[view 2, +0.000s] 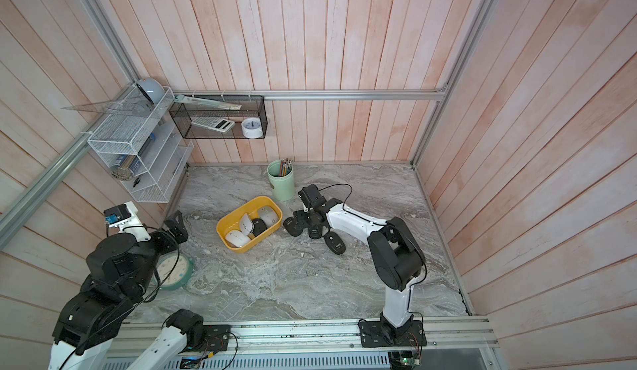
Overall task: Put the mouse in the storage box
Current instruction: Pick up the mouse from the center of the board.
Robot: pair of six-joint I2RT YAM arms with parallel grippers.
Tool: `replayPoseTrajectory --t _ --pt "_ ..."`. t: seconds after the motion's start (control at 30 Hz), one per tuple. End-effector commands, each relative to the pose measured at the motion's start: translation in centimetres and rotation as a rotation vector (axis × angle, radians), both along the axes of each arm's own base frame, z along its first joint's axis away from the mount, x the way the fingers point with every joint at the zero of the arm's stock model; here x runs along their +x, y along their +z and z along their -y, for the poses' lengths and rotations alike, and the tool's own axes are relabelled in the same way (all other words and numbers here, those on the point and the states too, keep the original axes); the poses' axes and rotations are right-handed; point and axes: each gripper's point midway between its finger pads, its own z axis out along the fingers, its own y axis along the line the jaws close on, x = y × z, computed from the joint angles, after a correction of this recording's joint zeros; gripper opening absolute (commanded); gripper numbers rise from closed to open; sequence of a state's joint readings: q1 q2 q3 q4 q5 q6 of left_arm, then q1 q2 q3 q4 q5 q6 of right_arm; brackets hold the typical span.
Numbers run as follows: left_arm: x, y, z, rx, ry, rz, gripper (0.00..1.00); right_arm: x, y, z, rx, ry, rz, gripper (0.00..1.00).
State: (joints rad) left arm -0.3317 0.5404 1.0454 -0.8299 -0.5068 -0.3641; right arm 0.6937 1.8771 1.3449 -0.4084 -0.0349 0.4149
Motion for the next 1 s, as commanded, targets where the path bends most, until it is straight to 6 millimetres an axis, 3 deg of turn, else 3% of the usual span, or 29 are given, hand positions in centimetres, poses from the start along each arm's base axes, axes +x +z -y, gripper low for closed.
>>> replayPoseTrajectory --t 0.0,0.53,0.77,0.97 --pt "0.3 -0.3 -0.1 0.016 0.006 0.032 1.00 -0.9 -0.4 -1.0 -0.020 0.037 -0.057 0.74" --pt "0.9 -1.3 0.3 0.013 -0.005 0.011 1.00 -0.6 -4.9 -3.2 -0.072 0.059 -0.149 0.73" --pt "1.0 -1.3 0.3 0.011 -0.008 0.008 1.00 -0.9 -6.8 -3.1 -0.142 0.079 -0.165 0.63" --pt "1.2 -1.5 0.3 0.011 -0.006 -0.001 1.00 -1.2 -6.8 -3.2 -0.162 0.091 -0.165 0.48"
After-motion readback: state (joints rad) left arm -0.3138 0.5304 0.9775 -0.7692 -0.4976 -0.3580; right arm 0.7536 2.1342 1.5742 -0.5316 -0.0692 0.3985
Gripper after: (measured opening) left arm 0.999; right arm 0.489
